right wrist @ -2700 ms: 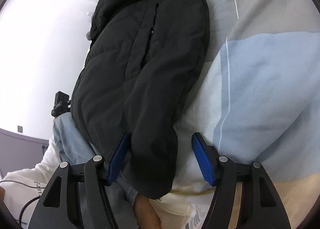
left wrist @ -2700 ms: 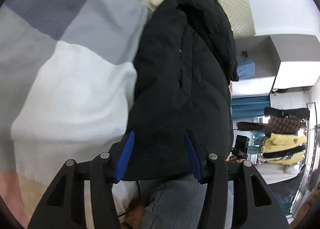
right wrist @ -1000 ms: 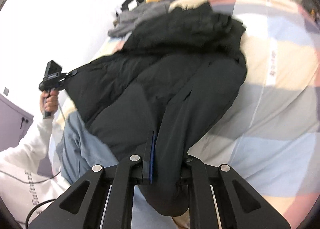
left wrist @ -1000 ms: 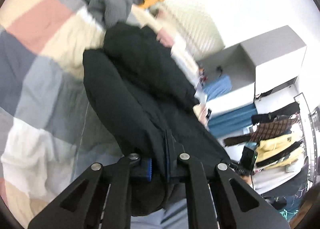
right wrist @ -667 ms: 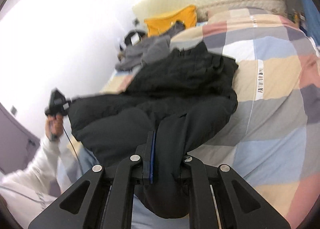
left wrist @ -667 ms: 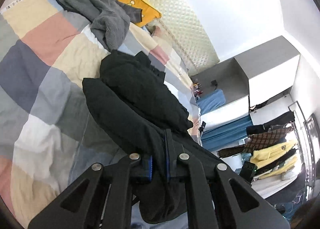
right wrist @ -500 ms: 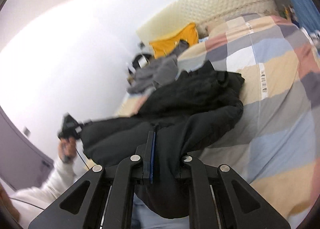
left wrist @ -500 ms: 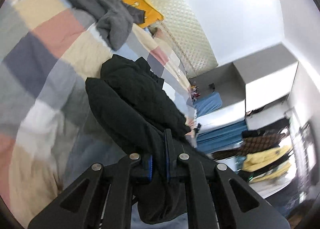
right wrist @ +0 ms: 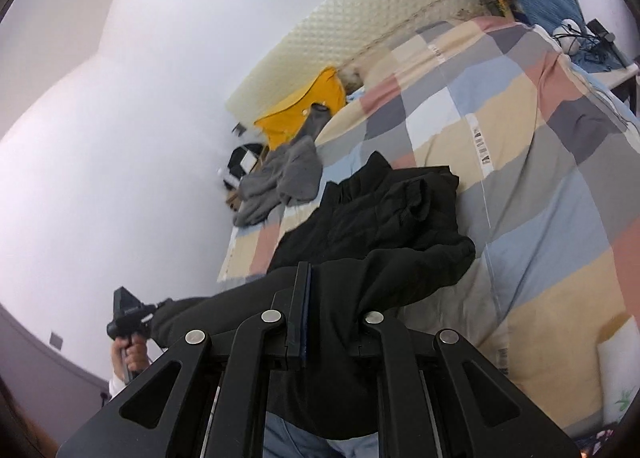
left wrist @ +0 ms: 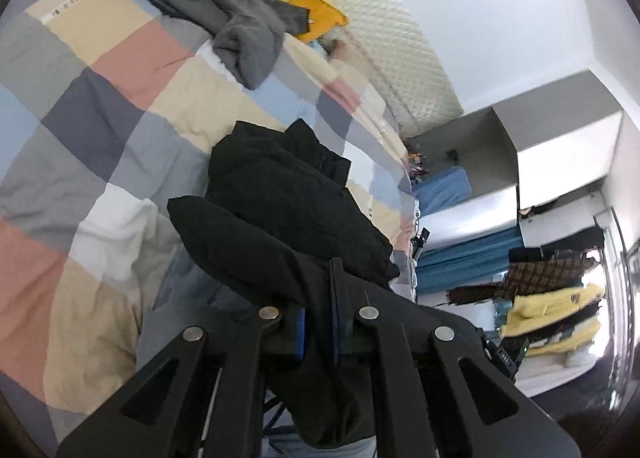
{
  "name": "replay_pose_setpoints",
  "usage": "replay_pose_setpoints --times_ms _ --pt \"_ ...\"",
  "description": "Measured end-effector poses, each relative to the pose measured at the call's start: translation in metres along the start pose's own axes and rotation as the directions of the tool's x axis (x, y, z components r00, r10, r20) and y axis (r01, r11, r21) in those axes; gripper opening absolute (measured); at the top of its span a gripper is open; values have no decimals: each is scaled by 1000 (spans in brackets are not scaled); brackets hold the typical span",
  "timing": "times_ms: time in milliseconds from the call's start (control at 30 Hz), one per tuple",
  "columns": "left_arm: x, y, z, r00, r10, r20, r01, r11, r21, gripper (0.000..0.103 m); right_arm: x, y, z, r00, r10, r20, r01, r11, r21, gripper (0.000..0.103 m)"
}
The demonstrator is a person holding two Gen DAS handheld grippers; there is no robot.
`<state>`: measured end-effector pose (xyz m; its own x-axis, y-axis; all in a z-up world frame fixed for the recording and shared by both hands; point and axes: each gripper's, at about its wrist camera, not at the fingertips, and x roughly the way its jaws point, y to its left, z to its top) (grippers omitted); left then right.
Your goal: Fold large clothes
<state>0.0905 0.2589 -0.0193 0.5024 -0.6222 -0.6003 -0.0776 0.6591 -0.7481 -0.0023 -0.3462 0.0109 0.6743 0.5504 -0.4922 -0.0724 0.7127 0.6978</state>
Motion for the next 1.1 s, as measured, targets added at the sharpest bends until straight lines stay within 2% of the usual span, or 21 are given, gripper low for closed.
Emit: replay_pose_setpoints --times_ms 200,333,533,633,833,1033,1100 --pt "19 13 28 999 50 -6 -50 997 -64 9 23 -8 25 1000 1 29 -1 1000 26 8" --pt "32 3 44 996 92 -5 -92 995 -43 10 42 -18 49 999 -15 50 12 998 60 8" --pt "55 -17 76 989 148 28 -148 989 -2 10 87 -40 90 990 -59 128 47 995 92 8" --pt "77 -23 93 980 197 38 -198 980 28 14 112 -52 98 981 -106 163 86 989 123 8" --pt "111 -7 119 957 289 17 -289 957 -20 14 166 -84 112 980 -120 160 94 982 161 8" --pt "140 -14 135 934 356 18 -357 934 26 14 193 -99 120 972 -184 146 171 981 94 7" --pt "150 -13 142 927 375 14 -375 927 15 14 200 -103 123 971 -195 137 187 980 73 7"
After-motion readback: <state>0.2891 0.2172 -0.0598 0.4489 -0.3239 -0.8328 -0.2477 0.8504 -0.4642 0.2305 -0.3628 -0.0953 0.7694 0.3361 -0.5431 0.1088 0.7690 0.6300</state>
